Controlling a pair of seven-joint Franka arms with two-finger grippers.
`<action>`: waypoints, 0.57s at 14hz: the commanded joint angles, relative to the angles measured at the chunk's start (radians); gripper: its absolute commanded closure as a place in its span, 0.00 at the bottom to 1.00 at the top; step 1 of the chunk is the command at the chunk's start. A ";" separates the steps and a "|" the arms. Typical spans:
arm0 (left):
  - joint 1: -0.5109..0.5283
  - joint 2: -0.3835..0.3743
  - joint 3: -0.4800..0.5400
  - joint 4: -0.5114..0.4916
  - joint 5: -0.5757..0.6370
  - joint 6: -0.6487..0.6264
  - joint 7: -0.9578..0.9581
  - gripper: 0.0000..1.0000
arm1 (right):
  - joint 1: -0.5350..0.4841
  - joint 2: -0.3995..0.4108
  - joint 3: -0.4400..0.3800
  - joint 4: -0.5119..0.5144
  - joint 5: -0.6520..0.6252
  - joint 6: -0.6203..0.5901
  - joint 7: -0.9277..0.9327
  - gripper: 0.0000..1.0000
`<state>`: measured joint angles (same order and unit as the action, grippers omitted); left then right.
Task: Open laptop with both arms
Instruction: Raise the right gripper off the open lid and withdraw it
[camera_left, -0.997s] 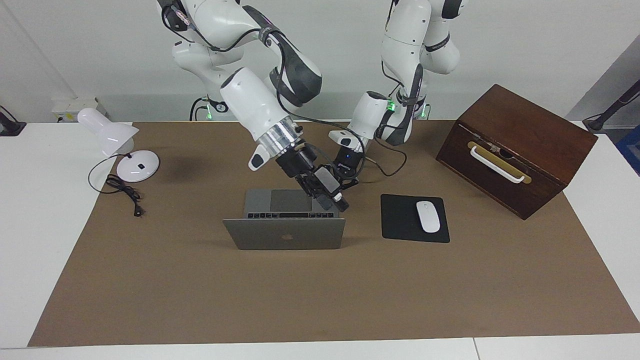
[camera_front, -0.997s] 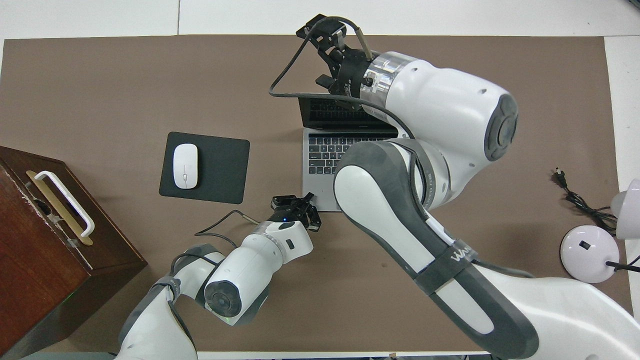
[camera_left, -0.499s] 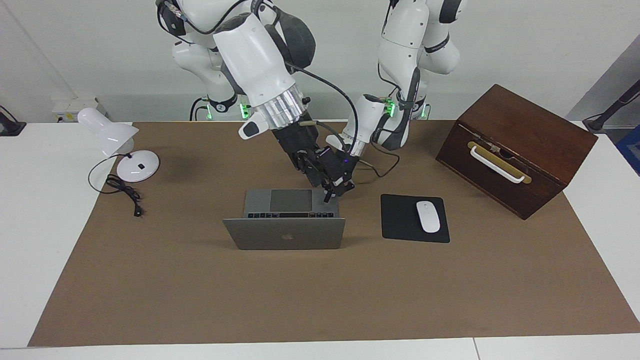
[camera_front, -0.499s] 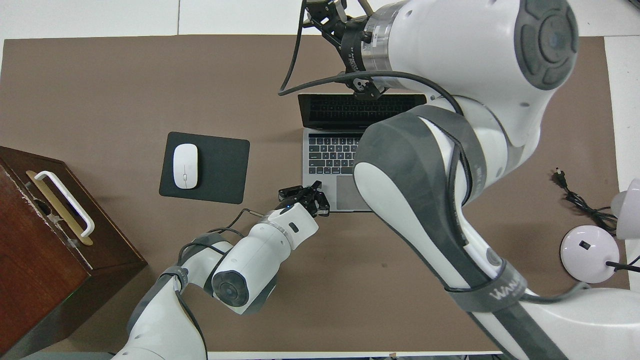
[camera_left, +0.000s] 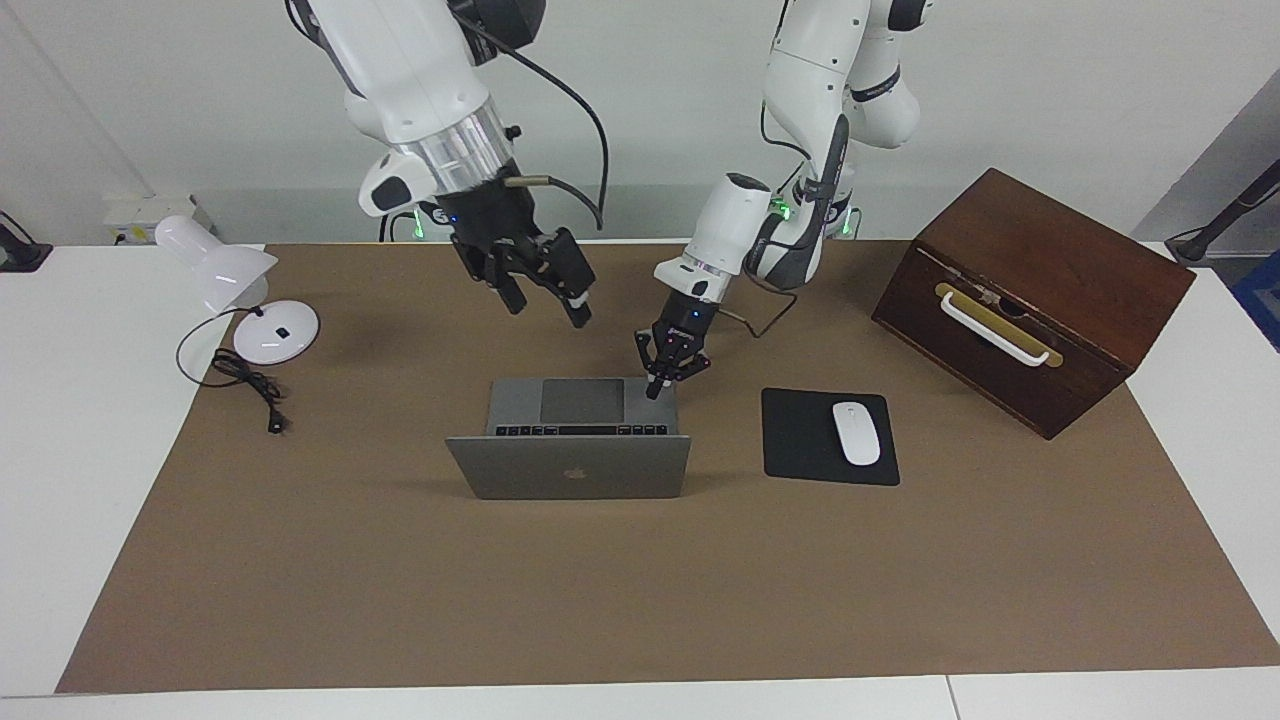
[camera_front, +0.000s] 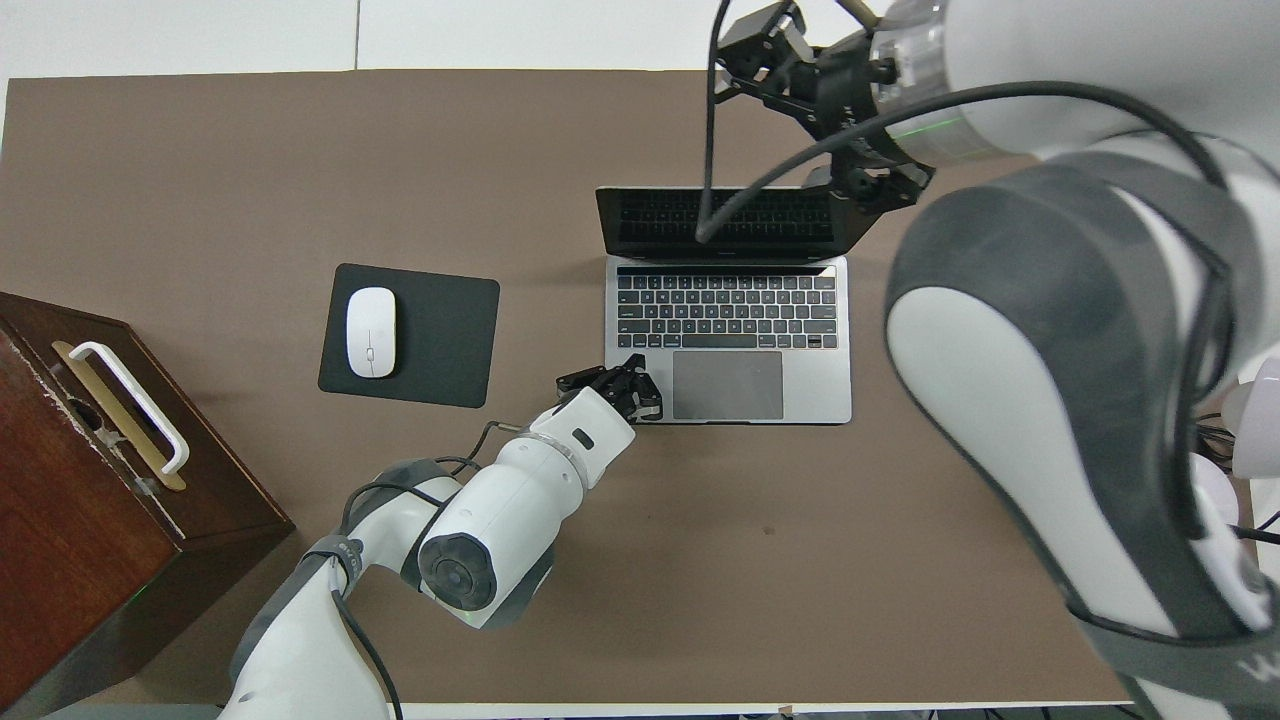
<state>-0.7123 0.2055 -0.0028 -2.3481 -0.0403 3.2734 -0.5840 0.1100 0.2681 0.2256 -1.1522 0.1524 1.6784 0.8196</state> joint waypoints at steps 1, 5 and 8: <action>0.008 -0.066 0.001 0.047 -0.015 -0.168 -0.068 1.00 | -0.082 -0.082 0.006 -0.015 -0.027 -0.116 -0.224 0.00; 0.048 -0.098 0.009 0.191 -0.015 -0.475 -0.073 1.00 | -0.203 -0.136 0.008 -0.023 -0.080 -0.250 -0.534 0.00; 0.082 -0.115 0.012 0.294 -0.015 -0.683 -0.059 1.00 | -0.289 -0.164 0.008 -0.037 -0.125 -0.311 -0.735 0.00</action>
<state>-0.6560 0.1035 0.0121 -2.1113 -0.0409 2.7063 -0.6512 -0.1299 0.1341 0.2209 -1.1532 0.0606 1.3894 0.1941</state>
